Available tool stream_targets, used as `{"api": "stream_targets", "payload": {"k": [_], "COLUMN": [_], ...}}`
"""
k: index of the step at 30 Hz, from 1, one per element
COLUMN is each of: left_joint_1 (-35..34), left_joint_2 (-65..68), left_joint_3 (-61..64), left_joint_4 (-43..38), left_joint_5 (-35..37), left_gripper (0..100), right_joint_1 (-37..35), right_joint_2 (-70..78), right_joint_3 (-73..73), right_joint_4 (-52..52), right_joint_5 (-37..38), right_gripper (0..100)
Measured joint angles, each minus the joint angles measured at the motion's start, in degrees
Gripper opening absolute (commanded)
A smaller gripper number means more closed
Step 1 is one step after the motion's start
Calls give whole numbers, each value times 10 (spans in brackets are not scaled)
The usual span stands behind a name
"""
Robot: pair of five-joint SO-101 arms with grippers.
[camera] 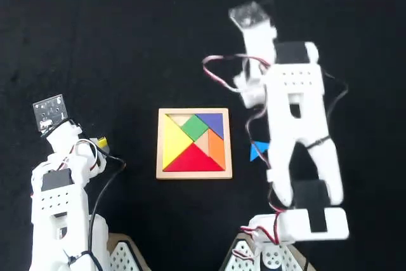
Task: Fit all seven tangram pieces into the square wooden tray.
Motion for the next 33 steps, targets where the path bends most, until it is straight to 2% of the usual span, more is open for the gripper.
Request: {"api": "stream_targets", "payload": {"k": [4, 9, 14, 19, 26, 33], "left_joint_1": [0, 0, 0, 0, 0, 0], "left_joint_2": [0, 0, 0, 0, 0, 0], "left_joint_3": [0, 0, 0, 0, 0, 0], "left_joint_4": [0, 0, 0, 0, 0, 0], "left_joint_5": [0, 0, 0, 0, 0, 0], "left_gripper": [238, 238, 238, 238, 238, 238], "right_joint_1": [5, 74, 145, 149, 149, 149], "right_joint_2": [-33, -49, -12, 62, 129, 136], "right_joint_3": [159, 251, 255, 255, 213, 200], "right_joint_4": [-53, -128, -149, -190, -172, -169], "right_joint_5": [113, 120, 120, 120, 120, 112], "right_gripper": [11, 11, 11, 11, 11, 11]}}
